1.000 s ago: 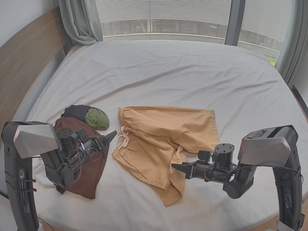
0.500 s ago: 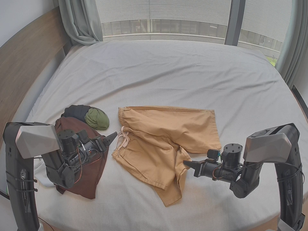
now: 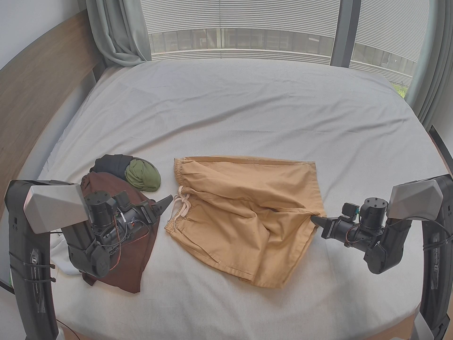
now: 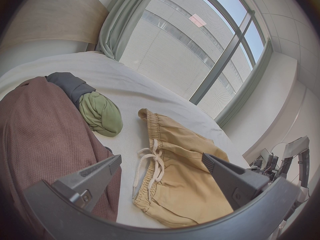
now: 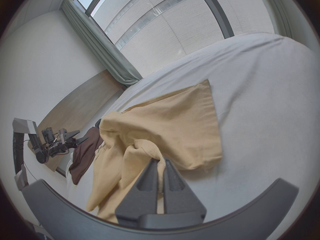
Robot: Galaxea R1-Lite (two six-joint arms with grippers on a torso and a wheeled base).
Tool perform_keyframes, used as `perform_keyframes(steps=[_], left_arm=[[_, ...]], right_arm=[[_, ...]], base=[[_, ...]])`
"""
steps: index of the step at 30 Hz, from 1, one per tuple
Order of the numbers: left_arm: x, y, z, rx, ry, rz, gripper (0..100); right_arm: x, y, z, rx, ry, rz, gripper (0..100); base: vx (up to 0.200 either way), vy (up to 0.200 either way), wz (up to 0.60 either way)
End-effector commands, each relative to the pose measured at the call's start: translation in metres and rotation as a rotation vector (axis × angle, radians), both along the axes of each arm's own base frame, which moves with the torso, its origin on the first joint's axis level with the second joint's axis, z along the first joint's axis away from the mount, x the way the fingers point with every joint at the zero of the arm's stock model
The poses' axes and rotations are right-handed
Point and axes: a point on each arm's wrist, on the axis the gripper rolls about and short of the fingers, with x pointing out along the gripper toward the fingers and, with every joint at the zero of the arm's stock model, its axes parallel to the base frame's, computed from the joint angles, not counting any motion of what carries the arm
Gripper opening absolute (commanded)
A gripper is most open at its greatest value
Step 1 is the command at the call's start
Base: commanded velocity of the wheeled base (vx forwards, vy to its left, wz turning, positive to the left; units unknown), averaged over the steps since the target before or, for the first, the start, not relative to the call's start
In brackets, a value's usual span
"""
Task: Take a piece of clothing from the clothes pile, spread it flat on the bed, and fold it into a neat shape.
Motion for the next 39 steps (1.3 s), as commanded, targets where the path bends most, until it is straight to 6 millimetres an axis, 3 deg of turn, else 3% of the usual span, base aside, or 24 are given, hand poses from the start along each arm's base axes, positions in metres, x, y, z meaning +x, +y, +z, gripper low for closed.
perform_keyframes(steps=[1,6,14,15,20,31,39], left_arm=[[0.0,0.0,-0.002,0.0,0.007,0.0,100],[0.0,0.0,-0.007,0.004,0.017,0.001,100],[0.001,0.0,-0.014,0.009,0.032,0.001,100],[0.0,-0.001,-0.016,0.01,0.038,-0.001,100],[0.0,-0.002,-0.021,0.011,0.051,-0.005,100],[0.002,-0.003,-0.041,0.019,0.095,0.002,100],[0.006,-0.009,-0.058,0.023,0.117,0.0,100]], right_arm=[[0.009,-0.017,-0.014,-0.017,0.004,-0.043,0],[0.009,-0.02,-0.027,-0.042,0.016,-0.044,0],[0.013,-0.021,-0.025,-0.04,-0.003,-0.047,0],[0.013,-0.021,-0.023,-0.039,-0.013,-0.046,100],[0.016,-0.021,-0.016,-0.038,-0.042,-0.049,100],[0.009,-0.022,0.028,-0.042,-0.138,-0.049,100],[0.007,-0.021,0.034,-0.039,-0.15,-0.045,100]], base=[[0.0,0.0,0.0],[0.0,0.0,0.0],[0.0,0.0,0.0],[0.0,0.0,0.0],[0.0,0.0,0.0],[0.0,0.0,0.0],[0.0,0.0,0.0]])
